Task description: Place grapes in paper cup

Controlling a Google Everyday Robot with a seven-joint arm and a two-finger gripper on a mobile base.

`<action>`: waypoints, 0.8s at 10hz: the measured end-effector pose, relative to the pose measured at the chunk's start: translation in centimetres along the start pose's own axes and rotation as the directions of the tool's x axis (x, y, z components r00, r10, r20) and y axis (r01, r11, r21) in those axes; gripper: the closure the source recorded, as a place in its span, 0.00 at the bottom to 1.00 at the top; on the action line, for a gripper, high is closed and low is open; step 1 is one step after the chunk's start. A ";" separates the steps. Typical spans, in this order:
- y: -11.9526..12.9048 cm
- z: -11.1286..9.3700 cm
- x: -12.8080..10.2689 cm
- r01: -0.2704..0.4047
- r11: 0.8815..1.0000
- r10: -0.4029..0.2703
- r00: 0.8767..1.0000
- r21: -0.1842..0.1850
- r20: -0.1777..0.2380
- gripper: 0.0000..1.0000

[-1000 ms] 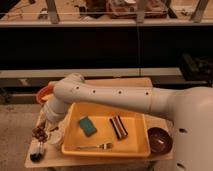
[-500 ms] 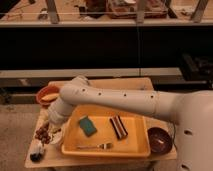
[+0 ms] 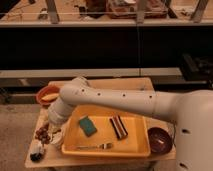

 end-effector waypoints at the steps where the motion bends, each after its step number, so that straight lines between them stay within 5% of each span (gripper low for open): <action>1: -0.1 0.1 0.1 -0.002 1.000 0.002 1.000 -0.001 -0.001 1.00; 5: -0.4 0.7 0.4 -0.005 1.000 0.005 1.000 -0.009 -0.001 0.98; 8: -0.5 0.8 0.4 -0.009 1.000 0.009 1.000 -0.008 -0.003 0.71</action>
